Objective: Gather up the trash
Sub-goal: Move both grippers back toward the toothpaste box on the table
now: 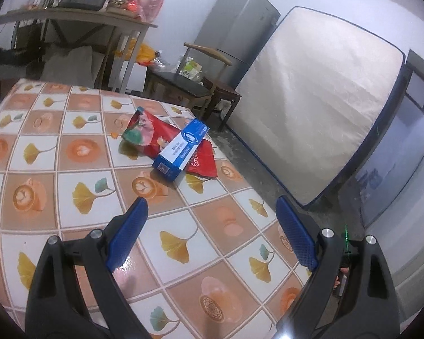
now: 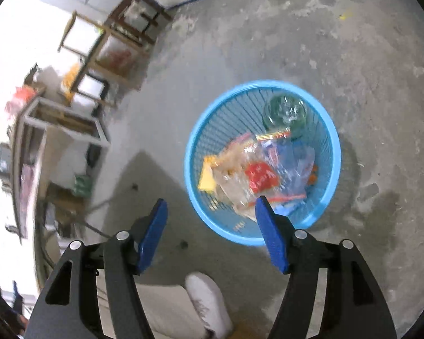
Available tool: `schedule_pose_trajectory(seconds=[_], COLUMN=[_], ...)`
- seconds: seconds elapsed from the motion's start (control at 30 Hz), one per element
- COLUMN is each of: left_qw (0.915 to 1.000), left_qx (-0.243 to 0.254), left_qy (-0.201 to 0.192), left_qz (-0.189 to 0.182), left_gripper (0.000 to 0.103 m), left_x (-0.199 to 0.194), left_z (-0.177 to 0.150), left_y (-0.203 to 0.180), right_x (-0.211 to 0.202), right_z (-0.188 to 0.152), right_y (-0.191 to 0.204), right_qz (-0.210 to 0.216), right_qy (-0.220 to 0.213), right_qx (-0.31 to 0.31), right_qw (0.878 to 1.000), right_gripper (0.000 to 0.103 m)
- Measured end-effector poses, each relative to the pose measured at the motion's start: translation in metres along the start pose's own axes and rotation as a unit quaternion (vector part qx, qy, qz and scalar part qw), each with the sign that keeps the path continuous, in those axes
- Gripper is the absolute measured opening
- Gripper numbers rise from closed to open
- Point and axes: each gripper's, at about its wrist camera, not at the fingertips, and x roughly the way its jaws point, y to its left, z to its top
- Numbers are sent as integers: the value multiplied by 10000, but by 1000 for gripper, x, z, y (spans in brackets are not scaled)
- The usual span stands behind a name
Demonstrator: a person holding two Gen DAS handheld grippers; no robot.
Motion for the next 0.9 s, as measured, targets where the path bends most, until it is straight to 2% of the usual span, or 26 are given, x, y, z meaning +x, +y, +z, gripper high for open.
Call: schedule_pose_trajectory(seconds=[0.07, 0.23, 0.33, 0.4, 0.5, 0.6, 0.7, 0.73, 0.8, 0.9], left_qw=[10000, 9999, 9997, 9993, 9984, 9976, 9950, 9936, 9894, 9803], left_qx=[1, 24, 115, 231, 342, 488, 808, 909, 1065, 1224], left_qy=[5, 36, 113, 232, 422, 487, 592, 666, 975, 1538], left_qz=[28, 111, 199, 199, 138, 85, 16, 30, 151, 182], left_gripper=[88, 88, 88, 88, 88, 90, 91, 91, 91, 90], left_x=[-1, 2, 8, 14, 26, 42, 67, 79, 111, 159], left_z=[-1, -1, 1, 5, 15, 29, 45, 52, 64, 81], left_y=[2, 5, 6, 3, -2, -10, -18, -20, -22, -22], right_x=[-9, -40, -64, -78, -84, -73, -64, -59, -49, -30], right_z=[4, 1, -5, -13, -32, -66, -99, -110, -124, -140], right_y=[5, 35, 75, 113, 167, 234, 287, 306, 330, 353], right_qz=[144, 183, 333, 473, 404, 325, 604, 843, 1136, 1269], right_qy=[-213, -563, -739, -785, -824, -724, -636, -526, -302, 34], right_qx=[-12, -291, -756, -1104, -1612, -2368, -2949, -3138, -3356, -3546], right_qw=[9997, 9978, 9938, 9897, 9826, 9683, 9515, 9443, 9346, 9263], right_gripper=[63, 63, 63, 70, 74, 74, 76, 77, 78, 78])
